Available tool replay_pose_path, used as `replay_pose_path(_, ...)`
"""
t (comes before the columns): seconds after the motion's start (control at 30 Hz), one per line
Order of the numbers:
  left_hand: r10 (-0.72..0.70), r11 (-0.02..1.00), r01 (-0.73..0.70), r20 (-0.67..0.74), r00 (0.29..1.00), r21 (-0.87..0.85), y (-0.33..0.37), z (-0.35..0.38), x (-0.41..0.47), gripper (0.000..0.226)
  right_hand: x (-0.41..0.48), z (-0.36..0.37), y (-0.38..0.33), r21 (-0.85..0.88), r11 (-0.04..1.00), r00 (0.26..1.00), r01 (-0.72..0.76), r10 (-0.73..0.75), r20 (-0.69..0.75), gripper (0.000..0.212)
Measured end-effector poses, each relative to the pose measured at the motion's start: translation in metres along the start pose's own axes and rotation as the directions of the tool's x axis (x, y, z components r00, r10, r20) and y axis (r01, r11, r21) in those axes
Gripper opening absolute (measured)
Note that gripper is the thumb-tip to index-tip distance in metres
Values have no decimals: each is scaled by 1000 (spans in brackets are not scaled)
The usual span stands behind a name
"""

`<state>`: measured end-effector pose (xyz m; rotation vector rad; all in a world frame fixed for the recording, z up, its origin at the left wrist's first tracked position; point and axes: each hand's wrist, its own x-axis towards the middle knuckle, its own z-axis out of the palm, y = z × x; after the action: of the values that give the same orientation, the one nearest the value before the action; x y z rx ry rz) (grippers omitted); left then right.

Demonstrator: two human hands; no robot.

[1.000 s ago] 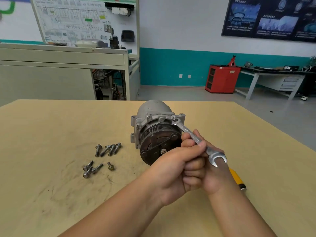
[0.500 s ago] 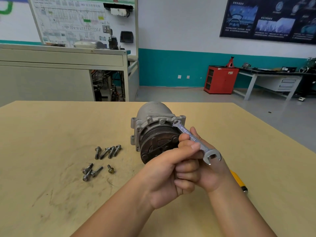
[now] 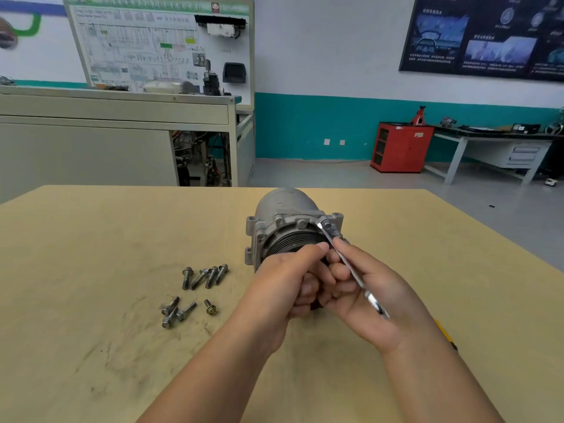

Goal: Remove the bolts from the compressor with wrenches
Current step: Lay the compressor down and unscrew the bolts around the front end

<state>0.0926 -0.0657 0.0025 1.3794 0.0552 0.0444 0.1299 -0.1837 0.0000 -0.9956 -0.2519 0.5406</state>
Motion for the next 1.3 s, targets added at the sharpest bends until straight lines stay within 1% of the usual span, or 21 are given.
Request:
replay_pose_path(0.07,103,994,-98,-118,988,46,0,-1,2,43,-7,-3,1,-118,992,999,33,-36,-26,30)
replay_pose_path(0.1,175,983,-162,-186,967,86,1,-3,3,42,-10,-6,1,-125,992,998,18,-26,-63,25)
replay_pose_path(0.17,325,943,-285,-302,896,170,5,-9,5,37,-17,-10,0,-177,983,992,47,-67,-110,20)
replay_pose_path(0.2,399,914,-338,-346,849,224,8,-13,6,32,-18,-16,-1,-235,971,986,51,-87,-142,21)
replay_pose_path(0.27,541,831,-404,-389,746,382,13,-23,12,24,-20,-24,-3,-381,922,972,67,-147,-184,29)
replay_pose_path(0.3,594,783,-401,-378,710,476,17,-28,17,20,-21,-25,-6,-473,879,965,67,-178,-194,30)
replay_pose_path(0.33,623,738,-378,-350,699,559,20,-32,23,15,-21,-26,-8,-563,824,961,63,-203,-189,30)
replay_pose_path(0.4,610,666,-291,-278,742,687,23,-38,37,11,-20,-29,-14,-708,704,963,52,-222,-151,26)
replay_pose_path(0.43,588,641,-259,-246,771,722,22,-40,43,14,-19,-30,-18,-753,656,965,54,-227,-129,25)
replay_pose_path(0.53,525,641,-261,-164,835,722,9,-45,51,23,-13,-40,-31,-863,503,962,42,-255,-102,23)
replay_pose_path(0.6,527,631,-289,-125,841,720,-2,-47,51,29,-10,-46,-40,-924,383,957,1,-268,-110,24)
replay_pose_path(0.67,544,644,-315,-127,830,697,-9,-47,51,33,-9,-50,-45,-947,319,959,-23,-260,-111,25)
replay_pose_path(0.73,553,673,-335,-148,820,660,-12,-45,50,35,-8,-52,-45,-952,306,968,-25,-232,-100,25)
replay_pose_path(0.83,571,675,-359,-148,808,645,-14,-44,51,37,-4,-52,-42,-960,280,973,-13,-216,-77,24)
replay_pose_path(0.93,583,666,-368,-145,800,649,-16,-45,52,38,0,-53,-41,-956,292,971,8,-232,-63,23)
replay_pose_path(1.17,587,652,-358,-145,797,669,-17,-46,54,39,9,-58,-37,-971,228,958,67,-285,-1,23)
replay_pose_path(1.3,570,667,-348,-150,808,659,-17,-46,53,39,15,-63,-41,-978,199,956,57,-294,-4,26)
